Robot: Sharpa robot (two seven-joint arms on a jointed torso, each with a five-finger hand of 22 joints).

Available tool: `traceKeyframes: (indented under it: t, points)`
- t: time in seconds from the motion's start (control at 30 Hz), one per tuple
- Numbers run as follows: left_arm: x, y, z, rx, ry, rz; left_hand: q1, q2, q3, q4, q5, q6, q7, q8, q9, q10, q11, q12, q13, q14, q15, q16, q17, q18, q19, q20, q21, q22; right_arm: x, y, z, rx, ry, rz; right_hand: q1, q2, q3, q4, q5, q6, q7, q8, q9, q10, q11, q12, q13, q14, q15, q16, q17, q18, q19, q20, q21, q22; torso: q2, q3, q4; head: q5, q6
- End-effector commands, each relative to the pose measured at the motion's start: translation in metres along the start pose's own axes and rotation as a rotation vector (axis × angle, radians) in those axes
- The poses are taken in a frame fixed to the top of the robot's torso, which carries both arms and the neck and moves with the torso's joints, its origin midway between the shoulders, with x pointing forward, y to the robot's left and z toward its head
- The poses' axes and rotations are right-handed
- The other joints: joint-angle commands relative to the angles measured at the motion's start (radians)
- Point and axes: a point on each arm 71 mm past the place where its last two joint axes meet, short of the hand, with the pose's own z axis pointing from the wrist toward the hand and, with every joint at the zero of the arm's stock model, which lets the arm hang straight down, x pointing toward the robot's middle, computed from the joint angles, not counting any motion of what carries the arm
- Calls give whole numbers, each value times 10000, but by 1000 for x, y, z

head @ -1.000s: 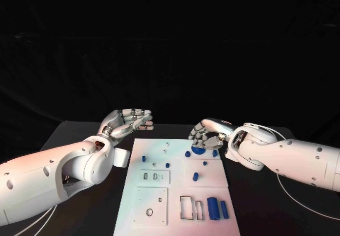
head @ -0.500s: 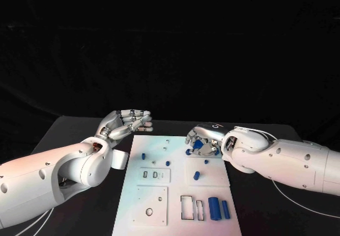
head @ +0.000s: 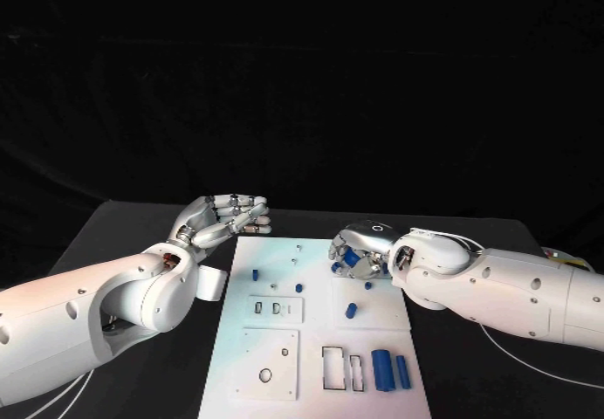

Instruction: Assemble the parts on the task board

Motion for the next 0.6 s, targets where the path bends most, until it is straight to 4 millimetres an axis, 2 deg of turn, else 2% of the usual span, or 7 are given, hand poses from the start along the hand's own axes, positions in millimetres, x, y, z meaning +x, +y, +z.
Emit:
traceKeyframes:
  t: [0.03,0.27,0.57,0.6]
  points:
    - [3,-2,0,76,257,-72,5,-13,51,29,-57,17,30,0,-3,51,25,-44,3,-75,14,-5,15,127,89,-12,58,14,2,0,0,84,217,-290,91,0,59,3,-18,18,49,-50,19,-20,6,-28,13,403,83,94,88,-181,89,12,82,110,47,-21,14,-12,-7]
    - [3,-2,1,45,280,-83,-4,-10,50,31,-58,11,33,-3,-4,45,28,-52,2,-83,16,-9,18,125,90,-13,65,17,4,-1,1,140,270,-294,199,111,254,-4,-49,103,15,-3,83,43,-16,-20,47,429,73,367,355,-225,190,16,346,474,97,-23,-8,6,34]
    - [3,-1,1,2,313,-99,-29,0,48,38,-60,-3,41,-13,-8,32,36,-70,1,-93,21,-13,25,121,91,-15,78,22,6,-1,2,216,153,-273,523,520,905,-76,-552,426,-125,224,297,399,-146,7,131,381,-22,553,384,-393,632,-54,1101,1589,169,-39,13,-6,55]
    - [3,-1,1,-3,317,-101,-34,4,48,39,-60,-6,43,-14,-8,29,37,-73,1,-92,21,-12,27,121,92,-15,81,24,6,-1,2,223,105,-261,524,585,963,-59,-728,505,-169,293,357,476,-166,14,149,373,-51,564,366,-395,630,-69,1134,1631,170,-39,13,-5,43]
